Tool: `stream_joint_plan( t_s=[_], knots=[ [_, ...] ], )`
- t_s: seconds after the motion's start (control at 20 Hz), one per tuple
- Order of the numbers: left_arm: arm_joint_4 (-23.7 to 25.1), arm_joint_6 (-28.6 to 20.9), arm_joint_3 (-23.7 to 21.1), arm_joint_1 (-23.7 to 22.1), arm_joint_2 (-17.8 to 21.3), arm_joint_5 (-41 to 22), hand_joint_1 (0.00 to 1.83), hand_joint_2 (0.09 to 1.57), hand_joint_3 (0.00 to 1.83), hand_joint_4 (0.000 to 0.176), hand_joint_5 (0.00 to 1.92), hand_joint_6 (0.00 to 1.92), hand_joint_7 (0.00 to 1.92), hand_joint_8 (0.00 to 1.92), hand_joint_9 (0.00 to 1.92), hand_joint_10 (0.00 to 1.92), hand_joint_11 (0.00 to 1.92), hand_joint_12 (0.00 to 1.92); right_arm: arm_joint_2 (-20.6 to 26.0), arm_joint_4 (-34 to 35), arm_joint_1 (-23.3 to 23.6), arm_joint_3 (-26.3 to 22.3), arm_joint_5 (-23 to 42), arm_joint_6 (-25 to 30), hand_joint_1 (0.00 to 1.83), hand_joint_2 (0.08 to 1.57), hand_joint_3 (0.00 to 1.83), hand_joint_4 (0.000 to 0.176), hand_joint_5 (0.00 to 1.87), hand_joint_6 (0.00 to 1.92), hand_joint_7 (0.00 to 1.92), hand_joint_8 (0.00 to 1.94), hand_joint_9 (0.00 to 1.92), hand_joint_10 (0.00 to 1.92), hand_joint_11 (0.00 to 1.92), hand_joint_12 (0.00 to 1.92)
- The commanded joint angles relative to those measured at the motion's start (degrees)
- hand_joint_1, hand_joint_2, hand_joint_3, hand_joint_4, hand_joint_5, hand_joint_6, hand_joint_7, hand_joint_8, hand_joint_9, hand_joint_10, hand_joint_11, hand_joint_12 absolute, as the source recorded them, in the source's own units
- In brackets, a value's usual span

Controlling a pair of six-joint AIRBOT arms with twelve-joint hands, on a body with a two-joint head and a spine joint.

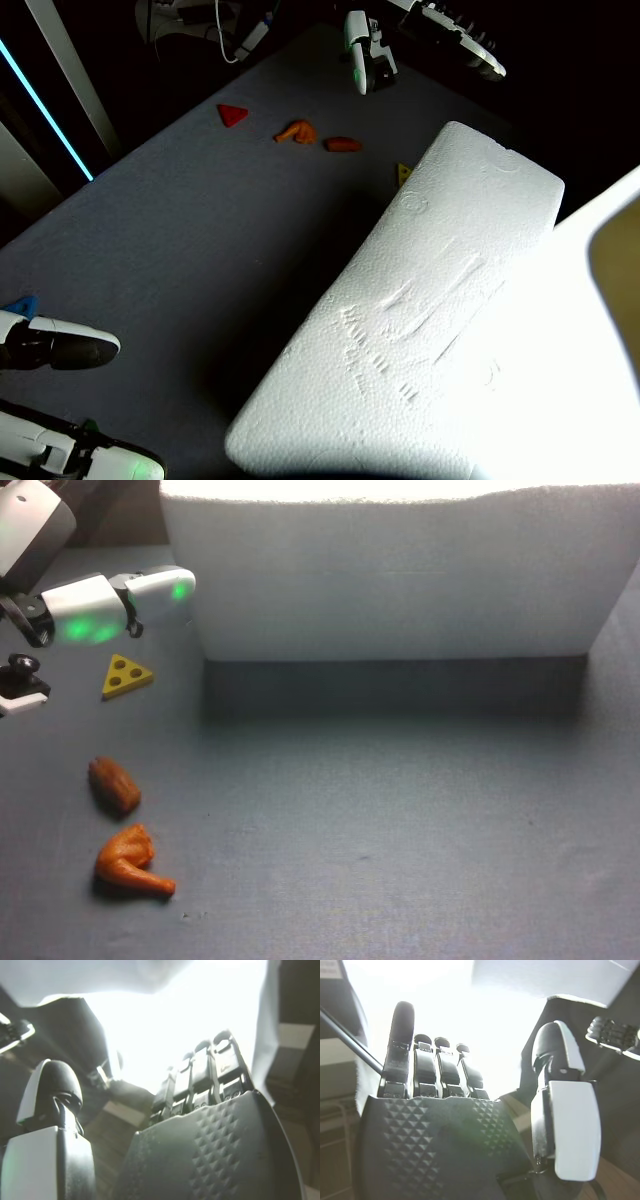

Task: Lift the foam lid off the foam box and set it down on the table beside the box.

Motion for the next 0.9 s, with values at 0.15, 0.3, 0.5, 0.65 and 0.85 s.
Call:
stream_joint_plan(
  t_s=[0.15,0.3,0.5,0.65,0.85],
  knots=[
    [-4.2,-0.8,2.5,-1.1,-1.2,-4.6,0.61,1.01,0.00,0.091,0.00,0.00,0.00,0.00,0.00,0.00,0.00,1.56,-1.5,0.6,3.8,3.1,1.8,-0.2,0.65,1.17,0.00,0.015,0.00,0.00,0.00,0.00,0.01,0.01,0.00,1.42],
    [-6.2,-1.2,4.0,-1.6,-2.5,-3.1,0.62,0.98,0.00,0.071,0.00,0.00,0.00,0.00,0.00,0.00,0.00,1.92,-3.5,0.6,6.1,5.4,-1.5,-0.4,0.68,1.17,0.00,0.000,0.00,0.00,0.00,0.00,0.04,0.04,0.00,1.26],
    [-7.5,-2.3,6.0,-2.4,-4.3,-1.5,0.60,1.00,0.00,0.061,0.00,0.00,0.00,0.00,0.00,0.00,0.00,1.92,-5.6,0.6,9.1,8.0,-5.3,-0.8,0.66,1.15,0.00,0.000,0.00,0.00,0.00,0.00,0.00,0.00,0.00,1.05],
    [-8.4,-3.3,7.5,-2.7,-5.5,-0.2,0.54,1.01,0.01,0.027,0.00,0.00,0.00,0.00,0.00,0.00,0.00,1.92,-7.2,0.6,11.4,9.8,-7.2,-0.8,0.68,1.16,0.00,0.000,0.00,0.00,0.00,0.00,0.04,0.02,0.00,1.09],
    [-8.8,-4.3,9.6,-4.0,-7.4,1.9,0.59,1.00,0.00,0.027,0.02,0.01,0.00,0.00,0.00,0.00,0.00,1.92,-8.4,1.6,12.7,11.2,-8.1,-0.8,0.68,1.16,0.00,0.000,0.00,0.00,0.00,0.00,0.05,0.02,0.00,1.06]
  ],
)
